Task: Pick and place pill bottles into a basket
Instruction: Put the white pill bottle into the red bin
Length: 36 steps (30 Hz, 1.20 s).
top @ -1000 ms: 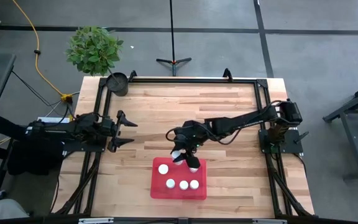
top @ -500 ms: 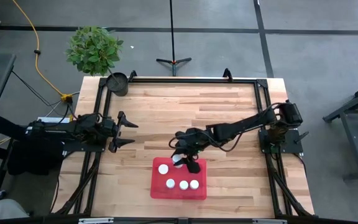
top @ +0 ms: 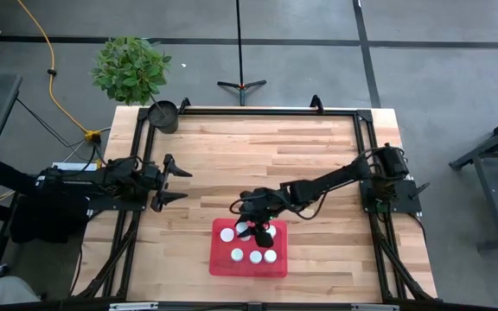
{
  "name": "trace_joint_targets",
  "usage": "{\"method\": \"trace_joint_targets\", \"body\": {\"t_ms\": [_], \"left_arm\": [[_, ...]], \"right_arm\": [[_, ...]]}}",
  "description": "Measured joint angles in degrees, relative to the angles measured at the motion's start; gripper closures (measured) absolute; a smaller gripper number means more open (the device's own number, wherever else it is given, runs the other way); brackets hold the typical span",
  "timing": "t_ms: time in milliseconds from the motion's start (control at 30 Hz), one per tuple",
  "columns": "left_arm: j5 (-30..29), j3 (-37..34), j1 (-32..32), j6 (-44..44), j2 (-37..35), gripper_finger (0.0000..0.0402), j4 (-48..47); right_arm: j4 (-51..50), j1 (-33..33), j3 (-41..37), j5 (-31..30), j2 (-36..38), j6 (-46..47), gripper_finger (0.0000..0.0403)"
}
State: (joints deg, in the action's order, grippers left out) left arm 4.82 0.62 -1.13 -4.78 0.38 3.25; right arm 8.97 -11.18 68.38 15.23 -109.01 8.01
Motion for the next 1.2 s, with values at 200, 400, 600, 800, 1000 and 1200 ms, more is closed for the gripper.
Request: {"method": "trace_joint_targets", "body": {"t_ms": [200,400,600,800,1000,1200], "left_arm": [[0.2,0.0,0.0,0.0,0.0,0.0048,-0.2],[0.2,0.0,0.0,0.0,0.0,0.0048,-0.4],[0.2,0.0,0.0,0.0,0.0,0.0048,-0.4],[0.2,0.0,0.0,0.0,0.0,0.0048,-0.5],[0.2,0.0,0.0,0.0,0.0,0.0048,-0.8],[0.2,0.0,0.0,0.0,0.0,0.0048,-1.4]], "right_arm": [[0.1,-1.0,0.0,0.0,-1.5,0.3,0.026],[-0.1,-1.4,0.0,0.9,-3.1,1.0,0.026],[0.2,-1.4,0.0,1.4,-5.0,0.9,0.026],[1.0,-0.9,0.1,0.5,-6.4,0.8,0.026],[1.6,-0.9,0.1,-3.9,-6.5,-0.1,0.026],[1.5,-1.5,0.1,-9.4,-6.5,-0.9,0.026]]}}
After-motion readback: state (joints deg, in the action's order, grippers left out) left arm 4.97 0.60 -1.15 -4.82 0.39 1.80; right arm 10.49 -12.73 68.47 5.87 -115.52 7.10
